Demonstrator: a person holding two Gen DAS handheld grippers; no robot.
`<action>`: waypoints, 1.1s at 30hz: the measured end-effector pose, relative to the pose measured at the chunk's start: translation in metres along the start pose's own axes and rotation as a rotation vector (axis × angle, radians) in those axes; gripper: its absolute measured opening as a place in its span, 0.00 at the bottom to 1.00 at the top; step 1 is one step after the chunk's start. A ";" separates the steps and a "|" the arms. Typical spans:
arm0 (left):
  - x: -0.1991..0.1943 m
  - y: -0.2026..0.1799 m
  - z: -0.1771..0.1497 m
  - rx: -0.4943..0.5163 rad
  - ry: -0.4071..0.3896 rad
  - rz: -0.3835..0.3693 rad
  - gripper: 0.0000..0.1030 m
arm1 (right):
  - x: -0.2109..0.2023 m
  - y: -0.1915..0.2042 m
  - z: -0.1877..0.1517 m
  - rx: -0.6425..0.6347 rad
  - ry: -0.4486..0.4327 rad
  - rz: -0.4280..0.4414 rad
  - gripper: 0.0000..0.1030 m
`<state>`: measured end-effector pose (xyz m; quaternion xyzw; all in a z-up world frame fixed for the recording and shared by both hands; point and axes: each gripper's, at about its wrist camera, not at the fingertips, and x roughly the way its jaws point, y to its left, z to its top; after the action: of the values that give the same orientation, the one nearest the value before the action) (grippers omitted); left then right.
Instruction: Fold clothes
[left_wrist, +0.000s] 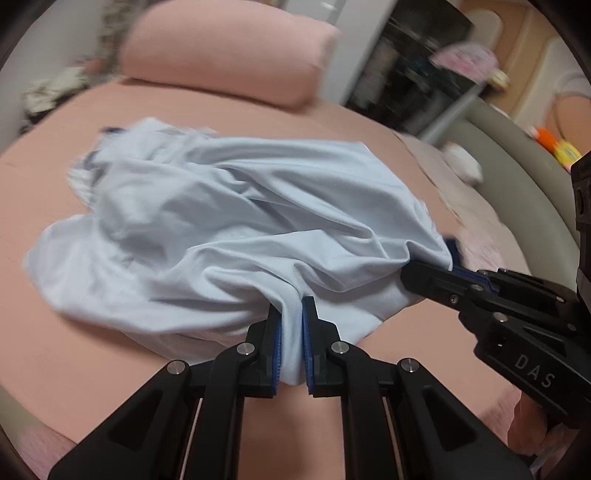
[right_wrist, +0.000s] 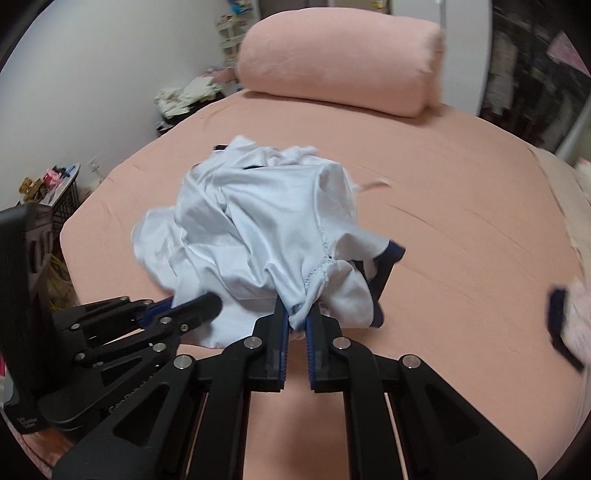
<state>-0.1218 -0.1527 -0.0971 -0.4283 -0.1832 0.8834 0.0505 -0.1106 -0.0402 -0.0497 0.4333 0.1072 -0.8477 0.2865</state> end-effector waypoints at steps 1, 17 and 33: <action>0.007 -0.015 -0.009 0.006 0.025 -0.029 0.10 | -0.012 -0.011 -0.014 0.014 0.004 -0.021 0.06; 0.042 -0.167 -0.127 0.141 0.340 -0.248 0.47 | -0.113 -0.210 -0.180 0.495 0.127 -0.277 0.13; 0.073 -0.074 -0.118 0.006 0.387 0.166 0.45 | -0.019 -0.195 -0.216 0.382 0.346 -0.259 0.15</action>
<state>-0.0812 -0.0332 -0.1903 -0.6036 -0.1317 0.7862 0.0129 -0.0690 0.2184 -0.1777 0.6003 0.0473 -0.7956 0.0664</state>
